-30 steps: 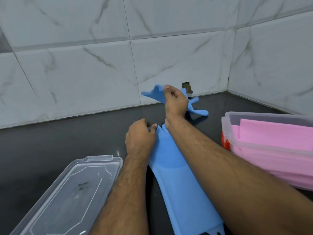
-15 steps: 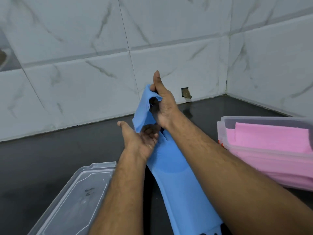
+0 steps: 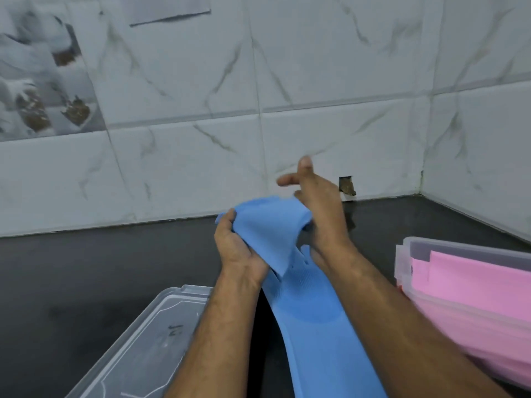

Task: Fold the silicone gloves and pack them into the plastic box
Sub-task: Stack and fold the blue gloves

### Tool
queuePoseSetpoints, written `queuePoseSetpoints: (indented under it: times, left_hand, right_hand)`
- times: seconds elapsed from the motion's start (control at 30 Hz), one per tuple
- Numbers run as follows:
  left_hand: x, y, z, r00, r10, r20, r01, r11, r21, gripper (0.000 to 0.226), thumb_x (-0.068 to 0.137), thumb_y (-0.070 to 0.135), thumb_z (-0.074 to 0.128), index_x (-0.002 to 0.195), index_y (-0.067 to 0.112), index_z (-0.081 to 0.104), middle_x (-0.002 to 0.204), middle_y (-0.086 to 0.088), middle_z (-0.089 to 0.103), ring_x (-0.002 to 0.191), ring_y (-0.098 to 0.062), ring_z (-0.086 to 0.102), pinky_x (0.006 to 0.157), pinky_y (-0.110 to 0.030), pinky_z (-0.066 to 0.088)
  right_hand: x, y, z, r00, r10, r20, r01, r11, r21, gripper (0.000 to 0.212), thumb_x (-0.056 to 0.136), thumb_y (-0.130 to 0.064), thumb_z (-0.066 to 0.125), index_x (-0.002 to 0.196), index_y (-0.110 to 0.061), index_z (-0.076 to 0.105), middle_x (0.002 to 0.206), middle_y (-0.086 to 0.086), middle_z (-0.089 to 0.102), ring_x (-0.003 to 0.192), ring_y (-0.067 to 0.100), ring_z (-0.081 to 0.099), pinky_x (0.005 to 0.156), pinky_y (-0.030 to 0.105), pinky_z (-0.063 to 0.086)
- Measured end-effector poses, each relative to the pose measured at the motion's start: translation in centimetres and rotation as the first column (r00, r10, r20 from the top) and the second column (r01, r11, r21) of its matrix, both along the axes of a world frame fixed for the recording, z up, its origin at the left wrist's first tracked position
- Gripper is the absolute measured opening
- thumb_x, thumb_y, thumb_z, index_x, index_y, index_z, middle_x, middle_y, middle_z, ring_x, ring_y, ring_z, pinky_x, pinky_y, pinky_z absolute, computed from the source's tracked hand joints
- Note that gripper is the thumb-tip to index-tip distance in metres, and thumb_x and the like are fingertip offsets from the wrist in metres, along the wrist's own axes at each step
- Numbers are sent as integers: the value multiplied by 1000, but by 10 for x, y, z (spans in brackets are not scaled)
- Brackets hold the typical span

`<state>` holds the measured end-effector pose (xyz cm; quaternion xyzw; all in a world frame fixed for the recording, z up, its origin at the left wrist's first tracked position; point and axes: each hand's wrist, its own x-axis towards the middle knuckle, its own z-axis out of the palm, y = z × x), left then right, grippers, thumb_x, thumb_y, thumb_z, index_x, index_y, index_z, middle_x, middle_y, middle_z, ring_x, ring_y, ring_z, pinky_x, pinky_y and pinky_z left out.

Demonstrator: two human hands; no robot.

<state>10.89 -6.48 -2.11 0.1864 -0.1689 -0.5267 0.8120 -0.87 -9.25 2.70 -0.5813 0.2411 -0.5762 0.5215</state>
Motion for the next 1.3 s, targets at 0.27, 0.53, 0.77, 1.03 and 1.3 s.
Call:
queuePoseSetpoints:
  times: [0.27,0.53,0.77,1.03,1.3]
  left_hand:
    - [-3,10,14,957,-113,268,124,992,-24,48,92,36,48,93,2,81,96,-20,76,82,-36,76,73,-43,63]
    - [-16,12,18,857,-19,514,-42,994,105,85,81,91,36,118,24,74,103,-6,80,95,-16,78,83,-38,61]
    - [-14,11,17,794,79,603,-94,996,-6,103,83,90,19,114,13,80,141,-2,65,138,-15,54,113,-42,46]
    - [22,2,4,536,27,844,-638,668,383,45,107,43,43,111,4,64,94,-6,62,73,-22,56,67,-30,42]
    - [0,19,10,886,-63,460,-122,924,362,87,93,78,39,138,6,57,137,-26,62,127,-41,60,108,-52,47]
  right_hand:
    - [-3,-5,-11,845,58,-532,-70,998,-3,65,84,-71,62,138,-35,52,135,2,43,104,15,60,75,28,54]
    - [8,1,-12,822,264,-505,-286,958,36,61,101,-55,42,156,-37,20,138,-9,60,123,14,60,108,42,48]
    - [10,-5,-11,979,162,-127,-118,946,301,68,92,-51,66,142,-16,37,110,1,74,97,19,74,83,39,62]
    - [2,-11,-6,989,140,50,-146,853,501,11,91,10,53,87,2,60,78,17,66,62,27,66,65,40,60]
    - [-2,-8,-4,979,164,119,-202,812,548,12,87,11,50,82,3,57,82,19,63,77,35,62,96,65,50]
